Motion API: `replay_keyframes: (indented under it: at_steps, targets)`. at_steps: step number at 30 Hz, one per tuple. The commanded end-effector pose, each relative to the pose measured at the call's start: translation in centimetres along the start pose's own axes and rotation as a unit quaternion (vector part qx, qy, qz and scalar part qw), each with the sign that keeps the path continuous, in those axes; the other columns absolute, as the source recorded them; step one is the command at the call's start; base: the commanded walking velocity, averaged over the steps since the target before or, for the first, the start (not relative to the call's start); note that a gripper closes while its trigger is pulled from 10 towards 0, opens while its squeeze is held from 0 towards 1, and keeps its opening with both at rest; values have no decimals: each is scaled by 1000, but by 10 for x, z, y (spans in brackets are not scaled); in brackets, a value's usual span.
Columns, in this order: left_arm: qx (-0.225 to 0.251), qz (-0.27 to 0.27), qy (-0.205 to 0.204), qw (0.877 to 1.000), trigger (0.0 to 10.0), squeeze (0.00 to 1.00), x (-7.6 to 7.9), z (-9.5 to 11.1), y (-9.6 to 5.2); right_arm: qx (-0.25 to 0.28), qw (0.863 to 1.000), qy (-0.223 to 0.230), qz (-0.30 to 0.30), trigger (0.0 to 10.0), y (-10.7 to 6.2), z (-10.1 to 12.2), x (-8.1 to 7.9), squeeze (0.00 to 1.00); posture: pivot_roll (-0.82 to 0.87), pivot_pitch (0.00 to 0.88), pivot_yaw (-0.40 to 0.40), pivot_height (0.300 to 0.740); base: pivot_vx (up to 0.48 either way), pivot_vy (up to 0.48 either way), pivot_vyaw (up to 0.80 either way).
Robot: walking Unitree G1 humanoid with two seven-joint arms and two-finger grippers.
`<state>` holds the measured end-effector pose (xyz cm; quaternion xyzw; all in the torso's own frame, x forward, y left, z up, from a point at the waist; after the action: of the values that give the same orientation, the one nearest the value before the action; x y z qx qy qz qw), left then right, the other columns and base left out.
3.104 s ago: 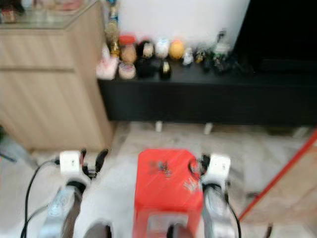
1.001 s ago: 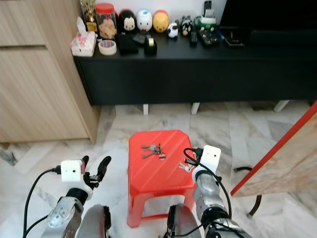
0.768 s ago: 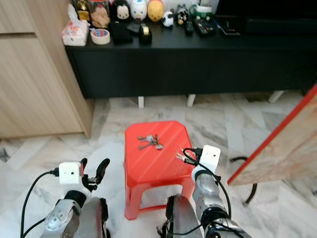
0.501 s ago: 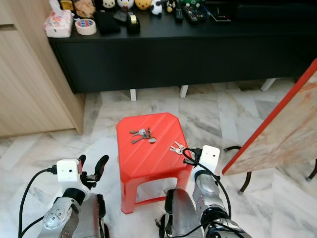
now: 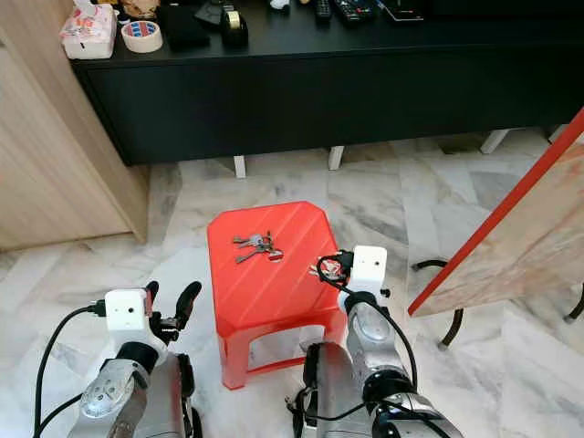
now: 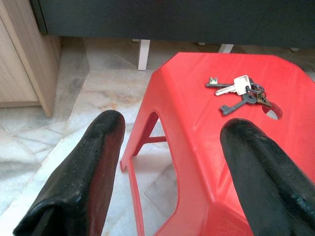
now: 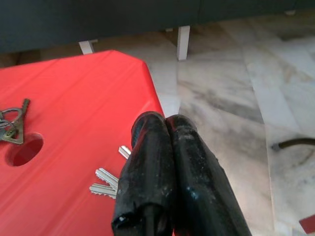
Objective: Hang keys on a hook
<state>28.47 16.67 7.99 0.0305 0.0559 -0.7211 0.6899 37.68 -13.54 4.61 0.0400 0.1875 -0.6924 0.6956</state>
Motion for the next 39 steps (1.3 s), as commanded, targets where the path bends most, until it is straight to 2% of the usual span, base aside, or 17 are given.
replay_keyframes:
  at_steps: [1,2,3,6,11,20,21,28,39]
  targets:
    - [-8,-7,6,1000,10000,0,5,-2,-3,-28,999,19,-25,10000,-2,-10,11,0,71,250,-96,564,0,0,0]
    - [-8,-7,6,1000,10000,0,5,-2,-3,-28,999,19,-25,10000,-2,-10,11,0,71,250,-96,564,0,0,0]
    - [-9,-8,6,1000,10000,0,5,-2,-4,-38,999,18,-27,10000,-2,-12,12,1000,70,255,-97,564,0,0,0]
    - [-12,-9,5,1000,10000,0,6,-2,-6,-62,997,26,-26,10000,1,-15,9,1000,67,266,-98,564,0,0,0]
    - [-14,-9,4,1000,10000,0,6,-3,-8,-68,997,28,-18,10000,5,-12,3,1000,67,276,-99,564,0,0,0]
    - [-17,-9,4,1000,10000,0,6,-2,-13,-85,994,65,-17,10000,9,-12,-10,1000,74,297,-101,564,0,0,0]
    - [-18,-9,4,1000,10000,0,6,-2,-14,-87,994,65,-16,10000,9,-12,-10,0,75,298,-102,564,0,0,0]
    - [-24,-9,4,1000,10000,0,7,-3,-18,-116,991,69,-26,10000,6,-23,-8,0,75,304,-104,564,0,0,0]
    - [-31,-7,4,999,10000,0,7,-5,-23,-120,990,72,-29,10000,7,-21,-8,0,78,319,-108,564,0,0,0]
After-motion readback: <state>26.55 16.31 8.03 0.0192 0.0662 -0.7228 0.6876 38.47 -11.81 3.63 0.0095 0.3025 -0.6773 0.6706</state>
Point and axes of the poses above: a point about 5 cm out from each wrist's last joint towards the gripper, its own y axis pointing out of the wrist towards the gripper, its own z axis along the axis of the wrist's last joint, x = y × z, the point moved 4 cm from there along y, pointing out of the wrist towards the gripper, and after that the axes turned 12 degrees about y, right-handed, at the moved point
